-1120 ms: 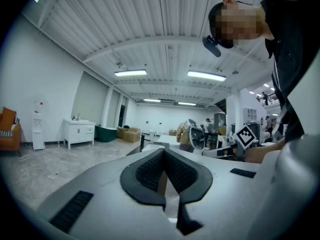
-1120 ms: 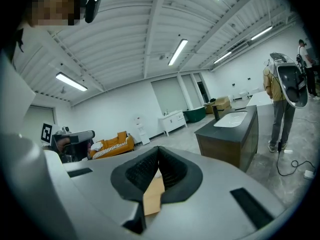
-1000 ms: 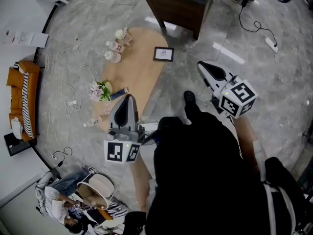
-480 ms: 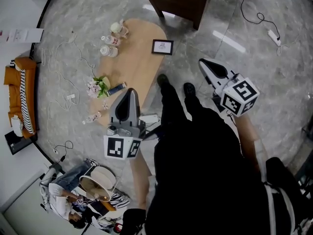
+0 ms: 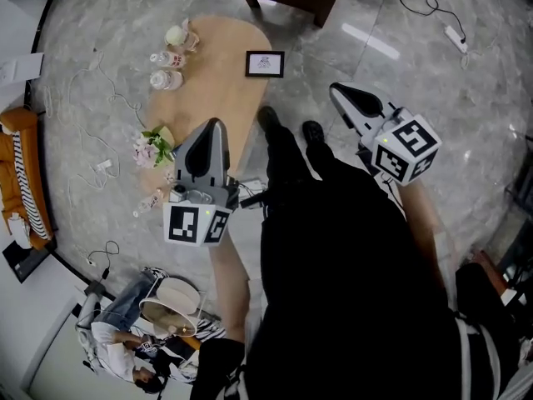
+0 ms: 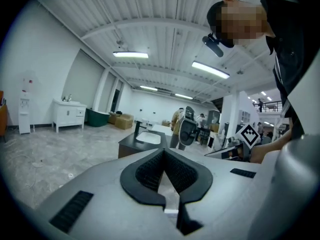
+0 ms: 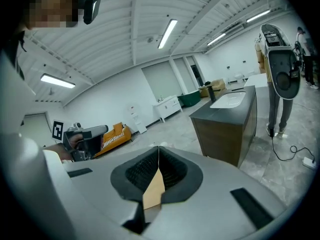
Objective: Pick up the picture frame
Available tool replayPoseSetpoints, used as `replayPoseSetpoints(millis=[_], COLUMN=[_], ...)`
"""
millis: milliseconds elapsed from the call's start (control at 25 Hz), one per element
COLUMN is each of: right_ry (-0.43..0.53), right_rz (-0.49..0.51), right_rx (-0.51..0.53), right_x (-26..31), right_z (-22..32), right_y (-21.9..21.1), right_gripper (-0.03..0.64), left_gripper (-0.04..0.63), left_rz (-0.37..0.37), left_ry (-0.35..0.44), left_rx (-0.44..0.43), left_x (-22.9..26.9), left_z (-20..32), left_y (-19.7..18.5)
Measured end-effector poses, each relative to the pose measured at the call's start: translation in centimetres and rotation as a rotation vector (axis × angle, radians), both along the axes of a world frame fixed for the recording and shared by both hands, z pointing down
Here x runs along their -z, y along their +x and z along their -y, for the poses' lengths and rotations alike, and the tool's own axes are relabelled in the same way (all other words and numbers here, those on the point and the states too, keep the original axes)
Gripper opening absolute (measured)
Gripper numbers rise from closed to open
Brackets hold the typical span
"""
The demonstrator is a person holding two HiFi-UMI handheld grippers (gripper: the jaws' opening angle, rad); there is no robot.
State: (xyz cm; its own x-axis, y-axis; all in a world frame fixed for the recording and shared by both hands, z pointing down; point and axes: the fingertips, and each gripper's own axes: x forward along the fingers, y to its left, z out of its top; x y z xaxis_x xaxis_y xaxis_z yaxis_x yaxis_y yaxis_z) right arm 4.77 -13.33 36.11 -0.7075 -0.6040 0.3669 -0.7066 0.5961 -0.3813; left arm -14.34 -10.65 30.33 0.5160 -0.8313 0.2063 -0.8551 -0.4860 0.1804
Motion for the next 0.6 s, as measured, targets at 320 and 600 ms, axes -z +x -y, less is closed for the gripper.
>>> replayPoseSetpoints(millis=[320, 600], right_ry=[-0.121, -0.247], right_rz=[-0.059, -0.123], right_rx=[-0.028, -0.013], right_x=[-6.5, -15.2], right_z=[4.5, 7.5], right_y=[-4.1, -8.1], right_gripper=[0.014, 0.014], left_gripper=[0.012, 0.012], left_rz=[-0.03, -0.063], left_ry=[-0.08, -0.164], left_rx=[-0.106, -0.202], left_x=[-4.7, -10.5], left_z=[6.7, 10.2], left_y=[-2.3, -4.3])
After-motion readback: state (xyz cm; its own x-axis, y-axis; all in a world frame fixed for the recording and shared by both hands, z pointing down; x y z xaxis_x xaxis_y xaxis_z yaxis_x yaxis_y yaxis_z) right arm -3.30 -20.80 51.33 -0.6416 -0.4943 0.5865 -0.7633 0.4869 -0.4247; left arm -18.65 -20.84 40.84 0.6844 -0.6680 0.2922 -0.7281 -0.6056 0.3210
